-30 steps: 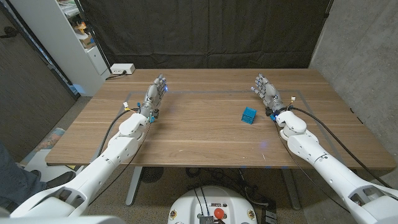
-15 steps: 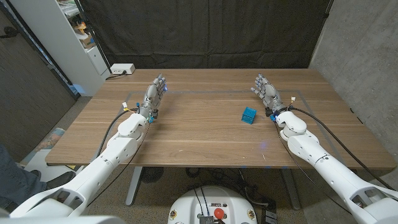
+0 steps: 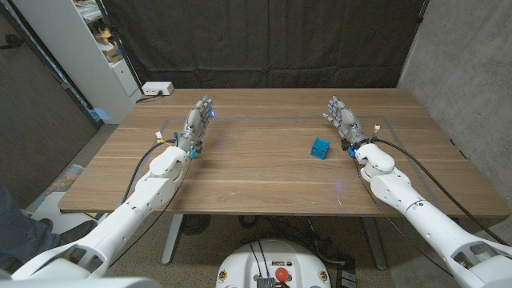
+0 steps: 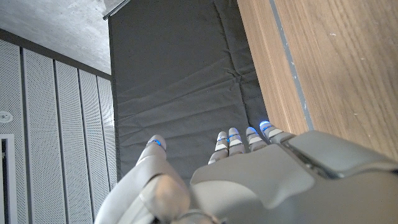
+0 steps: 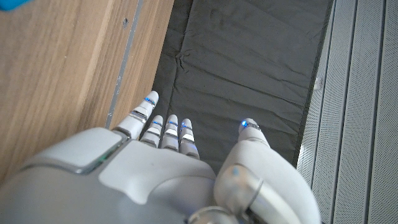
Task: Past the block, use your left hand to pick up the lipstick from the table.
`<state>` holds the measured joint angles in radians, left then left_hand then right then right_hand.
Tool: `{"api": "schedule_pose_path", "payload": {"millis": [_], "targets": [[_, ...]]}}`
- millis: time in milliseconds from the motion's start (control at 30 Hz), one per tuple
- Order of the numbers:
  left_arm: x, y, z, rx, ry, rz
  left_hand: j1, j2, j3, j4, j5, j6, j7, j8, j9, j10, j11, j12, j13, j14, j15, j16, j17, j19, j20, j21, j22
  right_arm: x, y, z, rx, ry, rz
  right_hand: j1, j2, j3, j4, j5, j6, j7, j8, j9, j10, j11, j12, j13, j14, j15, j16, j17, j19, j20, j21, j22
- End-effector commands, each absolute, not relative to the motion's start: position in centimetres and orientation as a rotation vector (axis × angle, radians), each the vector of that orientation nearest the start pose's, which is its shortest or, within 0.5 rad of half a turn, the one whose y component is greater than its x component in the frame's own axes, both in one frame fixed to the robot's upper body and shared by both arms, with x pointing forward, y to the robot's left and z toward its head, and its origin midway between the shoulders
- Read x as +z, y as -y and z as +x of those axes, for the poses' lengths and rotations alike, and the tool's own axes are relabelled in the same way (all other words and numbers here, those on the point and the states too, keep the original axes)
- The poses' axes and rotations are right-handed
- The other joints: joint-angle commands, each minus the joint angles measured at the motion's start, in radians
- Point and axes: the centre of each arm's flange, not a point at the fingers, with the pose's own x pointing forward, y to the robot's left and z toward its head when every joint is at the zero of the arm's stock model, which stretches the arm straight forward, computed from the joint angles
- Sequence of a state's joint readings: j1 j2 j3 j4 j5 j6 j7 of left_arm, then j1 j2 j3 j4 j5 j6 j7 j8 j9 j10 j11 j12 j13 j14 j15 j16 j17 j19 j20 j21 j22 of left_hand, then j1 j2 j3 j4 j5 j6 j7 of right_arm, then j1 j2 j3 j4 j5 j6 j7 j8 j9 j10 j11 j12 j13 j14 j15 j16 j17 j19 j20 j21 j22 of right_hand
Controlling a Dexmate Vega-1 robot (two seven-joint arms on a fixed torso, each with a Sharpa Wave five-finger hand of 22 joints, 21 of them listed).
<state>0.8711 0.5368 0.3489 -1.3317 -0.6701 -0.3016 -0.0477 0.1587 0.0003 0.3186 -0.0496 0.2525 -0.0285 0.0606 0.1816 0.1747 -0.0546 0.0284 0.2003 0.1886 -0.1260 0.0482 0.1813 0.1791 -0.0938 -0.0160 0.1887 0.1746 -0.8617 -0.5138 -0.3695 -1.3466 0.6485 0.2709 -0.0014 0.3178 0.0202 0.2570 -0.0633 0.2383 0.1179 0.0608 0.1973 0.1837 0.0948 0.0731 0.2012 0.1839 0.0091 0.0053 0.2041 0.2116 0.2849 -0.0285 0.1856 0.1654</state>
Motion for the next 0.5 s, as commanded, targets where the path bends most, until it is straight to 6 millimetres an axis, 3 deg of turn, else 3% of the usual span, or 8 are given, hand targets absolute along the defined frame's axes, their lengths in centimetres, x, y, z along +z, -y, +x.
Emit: {"api": "schedule_pose_path", "payload": {"millis": [33,500], "targets": [[-2.93,-30.91,63.58,-0.210,0.618,-0.042,0.011,0.002,0.004,-0.004,0.001,0.004,0.006,0.006,0.003,-0.007,0.000,0.008,0.002,-0.008,0.003,0.006,0.002,-0.010,0.008,0.003,0.003,-2.85,28.26,64.99,0.207,0.586,0.048,0.006,0.004,0.005,-0.002,0.007,0.008,-0.005,0.001,0.005,0.008,-0.002,-0.002,0.004,0.003,0.006,0.001,0.001,-0.002,0.004,0.002,0.004],[-2.73,-31.20,63.02,-0.207,0.630,-0.037,0.012,0.004,0.003,-0.005,-0.001,0.005,0.005,0.006,0.003,-0.007,-0.003,0.008,0.002,-0.006,0.003,0.006,0.002,-0.014,0.013,0.003,0.003,-3.08,28.33,65.17,0.210,0.576,0.050,0.005,0.005,0.005,-0.002,0.007,0.008,-0.007,0.001,0.005,0.007,-0.001,-0.003,0.004,0.003,0.007,0.001,0.001,-0.001,0.006,0.002,0.004]]}}
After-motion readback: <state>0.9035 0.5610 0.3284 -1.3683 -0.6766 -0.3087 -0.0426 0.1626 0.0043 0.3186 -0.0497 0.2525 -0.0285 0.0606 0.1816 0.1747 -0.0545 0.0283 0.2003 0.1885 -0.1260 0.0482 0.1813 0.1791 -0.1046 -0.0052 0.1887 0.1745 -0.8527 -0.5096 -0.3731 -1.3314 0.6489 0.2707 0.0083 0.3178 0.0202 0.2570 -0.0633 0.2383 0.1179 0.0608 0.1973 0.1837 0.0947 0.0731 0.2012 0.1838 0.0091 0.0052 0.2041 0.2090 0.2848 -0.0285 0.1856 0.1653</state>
